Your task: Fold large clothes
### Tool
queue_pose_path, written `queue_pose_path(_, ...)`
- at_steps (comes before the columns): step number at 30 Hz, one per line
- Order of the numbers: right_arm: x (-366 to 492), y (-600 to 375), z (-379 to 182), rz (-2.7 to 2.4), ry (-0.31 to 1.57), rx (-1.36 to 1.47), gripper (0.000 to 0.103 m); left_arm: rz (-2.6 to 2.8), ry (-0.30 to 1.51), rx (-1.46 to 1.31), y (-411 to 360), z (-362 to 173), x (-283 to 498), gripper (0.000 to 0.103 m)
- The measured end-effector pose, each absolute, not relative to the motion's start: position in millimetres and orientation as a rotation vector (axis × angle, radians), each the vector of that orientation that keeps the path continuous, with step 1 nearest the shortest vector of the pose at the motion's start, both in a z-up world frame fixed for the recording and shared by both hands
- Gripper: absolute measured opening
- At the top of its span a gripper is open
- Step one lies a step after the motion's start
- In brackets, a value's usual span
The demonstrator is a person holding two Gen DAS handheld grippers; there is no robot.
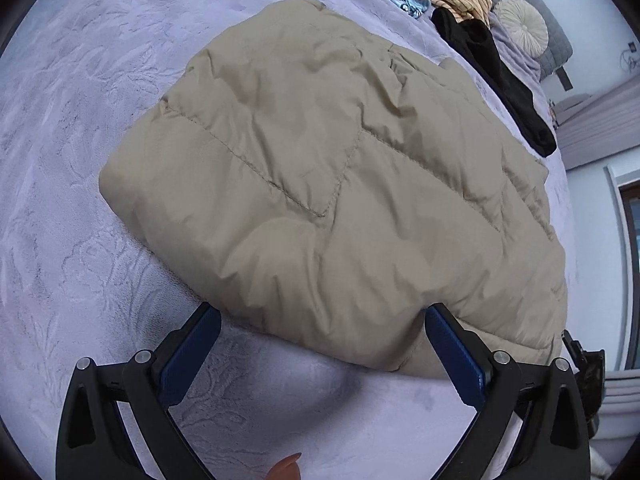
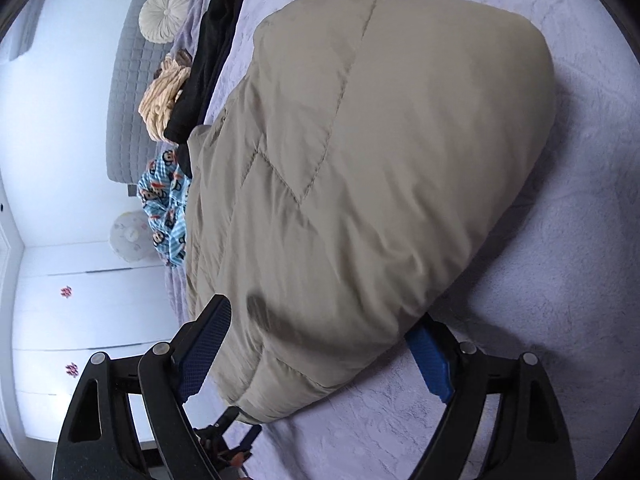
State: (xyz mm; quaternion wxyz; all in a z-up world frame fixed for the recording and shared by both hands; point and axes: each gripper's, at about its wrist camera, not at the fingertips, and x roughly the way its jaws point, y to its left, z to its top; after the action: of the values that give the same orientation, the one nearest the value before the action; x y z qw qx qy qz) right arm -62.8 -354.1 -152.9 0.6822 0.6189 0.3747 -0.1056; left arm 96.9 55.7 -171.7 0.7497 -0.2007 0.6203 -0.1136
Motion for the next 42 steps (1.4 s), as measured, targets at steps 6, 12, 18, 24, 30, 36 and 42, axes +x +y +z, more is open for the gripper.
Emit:
queue_pose_path(6, -55, -361, -149, -0.162, 0.748, 1.462, 0.103, -0.246, 1.315, -0.557, 87, -178, 99, 0.102)
queue_pose_path(12, -46, -358, -157, -0.127, 0.888, 1.394, 0.103, -0.222, 1.367, -0.657, 104, -199, 91, 0.102)
queue_pose_path(18, -41, -351, -168, -0.092, 0.922, 1.396, 0.103, -0.297, 1.322, -0.701, 84, -207, 112, 0.102)
queue_pose_path(24, -13, -349, -158, -0.034, 0.897, 1.333, 0.103, -0.322, 1.25, -0.738, 63, -201, 151, 0.102)
queue_pose_path(30, -6, -350, -182, -0.08, 0.931, 1.353, 0.103, -0.203, 1.201, -0.786, 70, -213, 157, 0.07)
queue_pose_path(36, -7, -354, -179, -0.139, 0.931, 1.409, 0.04, -0.259, 1.055, -0.323, 36, -152, 153, 0.018)
queue_pose_path(42, -19, -350, -140, -0.111, 0.885, 1.314, 0.022, -0.411, 0.93, -0.202, 37, -96, 135, 0.017)
